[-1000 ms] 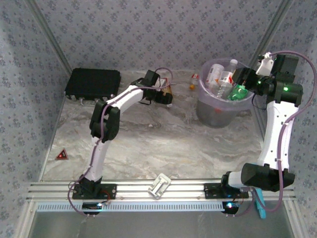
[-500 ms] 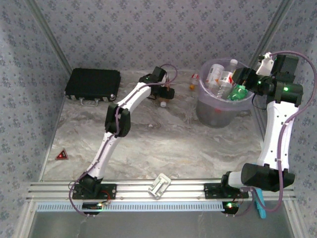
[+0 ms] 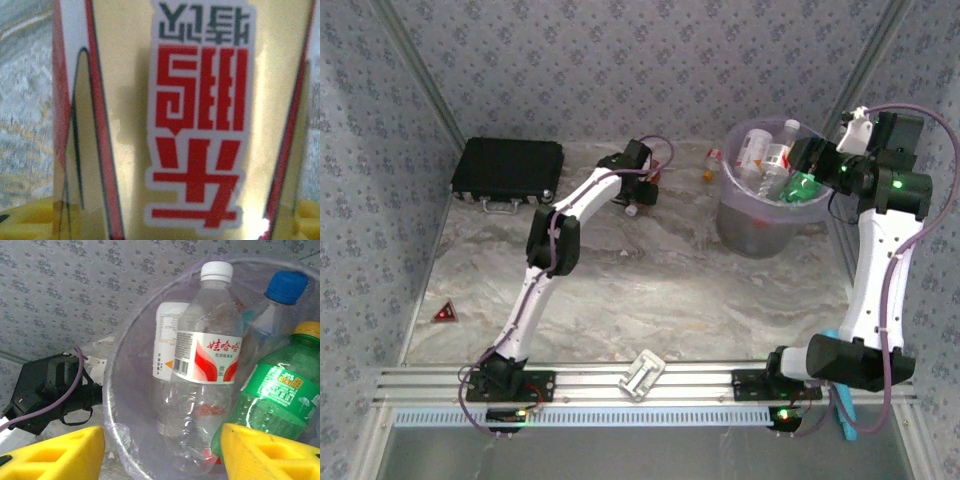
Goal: Put the plastic bottles in the bin
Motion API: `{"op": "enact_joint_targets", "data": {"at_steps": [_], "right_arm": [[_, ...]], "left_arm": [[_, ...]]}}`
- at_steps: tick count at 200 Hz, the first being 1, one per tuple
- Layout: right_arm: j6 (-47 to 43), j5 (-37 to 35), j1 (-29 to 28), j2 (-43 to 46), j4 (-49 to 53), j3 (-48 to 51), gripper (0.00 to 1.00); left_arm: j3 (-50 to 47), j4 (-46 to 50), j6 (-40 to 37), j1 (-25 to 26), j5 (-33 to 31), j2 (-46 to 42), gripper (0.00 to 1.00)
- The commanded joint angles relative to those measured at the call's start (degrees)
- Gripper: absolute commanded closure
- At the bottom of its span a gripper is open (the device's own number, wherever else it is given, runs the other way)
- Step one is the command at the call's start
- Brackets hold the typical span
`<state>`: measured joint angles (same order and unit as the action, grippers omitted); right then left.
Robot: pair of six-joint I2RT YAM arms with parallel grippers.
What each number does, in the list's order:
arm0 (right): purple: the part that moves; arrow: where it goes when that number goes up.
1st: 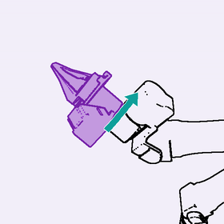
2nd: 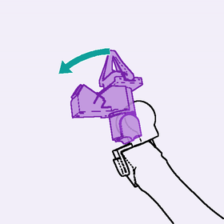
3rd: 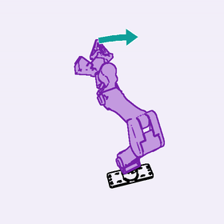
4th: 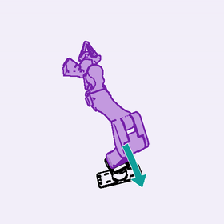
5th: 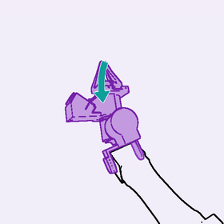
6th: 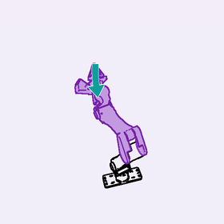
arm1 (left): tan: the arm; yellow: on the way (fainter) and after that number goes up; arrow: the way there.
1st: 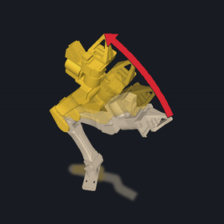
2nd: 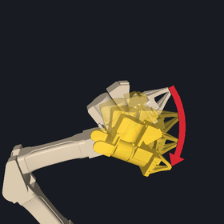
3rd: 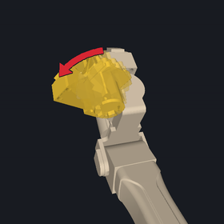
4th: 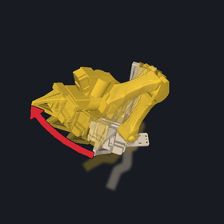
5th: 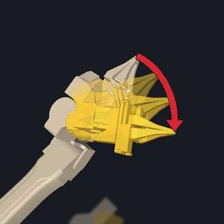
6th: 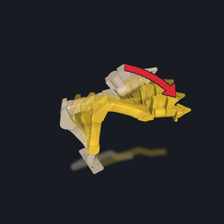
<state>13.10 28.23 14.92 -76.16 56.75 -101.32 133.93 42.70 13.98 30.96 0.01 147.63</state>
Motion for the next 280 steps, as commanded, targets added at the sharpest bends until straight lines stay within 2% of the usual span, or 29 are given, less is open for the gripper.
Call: {"op": "enact_joint_targets", "data": {"at_steps": [1,22,36,69,117,133,161,231,280], "right_arm": [[0.9,4.1,-1.8,2.1,0.0,0.2,0.36],[2.6,6.6,-4.7,3.4,-2.2,1.3,0.35],[3.8,6.5,-7.0,4.2,-3.4,2.0,0.31],[6.3,4.6,-15.4,4.4,-6.8,3.4,0.21],[7.5,-0.7,-27.0,-1.7,-8.5,1.2,0.03],[7.9,-0.9,-29.3,-3.7,-9.7,0.5,0.0],[8.3,-1.5,-32.8,-7.2,-11.4,-1.1,0.0],[8.4,0.2,-34.6,-17.4,-10.7,-6.0,0.0],[8.3,-1.1,-34.5,-16.2,-10.8,-5.3,0.25]], "left_arm": [[-5.2,-3.1,-0.8,0.8,0.8,-8.9,0.36],[-16.8,-11.6,0.3,1.2,2.1,-18.9,0.36],[-28.3,-19.6,1.9,1.5,3.6,-26.8,0.36],[-51.6,-40.0,6.2,2.6,11.3,-45.4,0.41],[-67.8,-55.4,8.9,5.3,18.2,-60.6,0.45],[-69.7,-58.4,9.6,6.4,19.6,-62.8,0.46],[-68.9,-57.7,8.4,8.5,20.4,-63.0,0.46],[-65.2,-55.8,6.7,11.8,21.2,-61.1,0.46],[-64.1,-55.3,7.2,12.0,19.3,-60.1,0.45]]}}
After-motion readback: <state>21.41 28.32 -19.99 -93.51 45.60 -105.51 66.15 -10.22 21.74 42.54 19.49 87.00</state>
